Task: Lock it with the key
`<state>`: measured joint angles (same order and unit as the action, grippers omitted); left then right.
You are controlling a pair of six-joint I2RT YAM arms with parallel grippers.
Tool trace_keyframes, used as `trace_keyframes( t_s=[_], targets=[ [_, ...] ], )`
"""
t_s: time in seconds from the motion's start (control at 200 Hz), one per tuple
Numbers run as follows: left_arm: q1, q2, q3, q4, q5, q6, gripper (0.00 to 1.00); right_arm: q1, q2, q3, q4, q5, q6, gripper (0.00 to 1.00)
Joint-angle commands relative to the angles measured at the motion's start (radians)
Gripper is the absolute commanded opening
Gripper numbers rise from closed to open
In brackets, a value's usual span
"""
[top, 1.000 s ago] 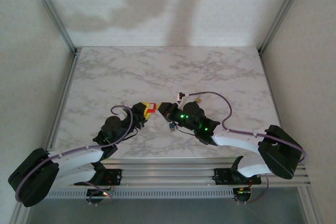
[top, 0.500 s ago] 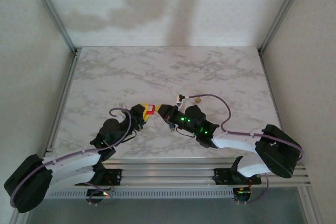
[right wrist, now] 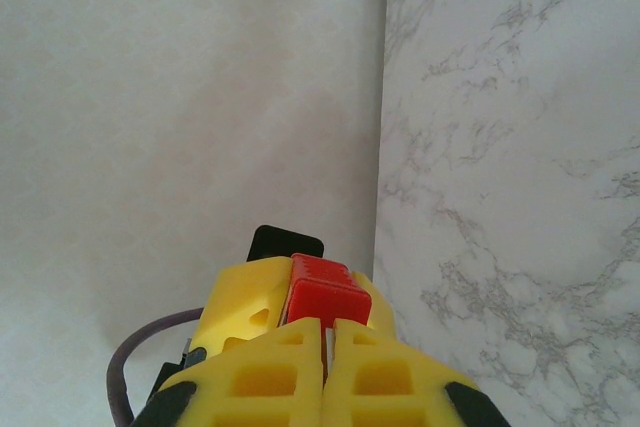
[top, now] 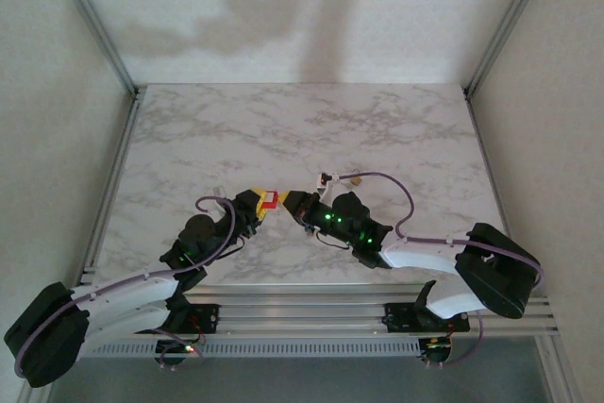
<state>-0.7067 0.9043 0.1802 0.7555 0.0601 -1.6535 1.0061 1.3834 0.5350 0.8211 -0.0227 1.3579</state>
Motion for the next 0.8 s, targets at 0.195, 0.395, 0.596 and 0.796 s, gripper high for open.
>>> trace_keyframes(
  t_s=[0.195,0.395,0.596,0.796],
  targets=[
    [0.021,-0.050,-0.019,-0.094,-0.185,-0.025,0.00,0.008,-0.021,-0.062,0.010,0.049,-0.045,0.00],
    [0.022,-0.067,-0.016,-0.138,-0.221,-0.028,0.00,0.024,-0.040,-0.075,0.007,0.062,-0.040,0.00],
    [0.022,-0.074,-0.014,-0.152,-0.253,-0.031,0.00,0.045,-0.048,-0.083,0.006,0.082,-0.040,0.00],
    [0.022,-0.076,-0.017,-0.159,-0.266,-0.032,0.00,0.047,-0.060,-0.095,0.008,0.093,-0.039,0.00]
  ],
)
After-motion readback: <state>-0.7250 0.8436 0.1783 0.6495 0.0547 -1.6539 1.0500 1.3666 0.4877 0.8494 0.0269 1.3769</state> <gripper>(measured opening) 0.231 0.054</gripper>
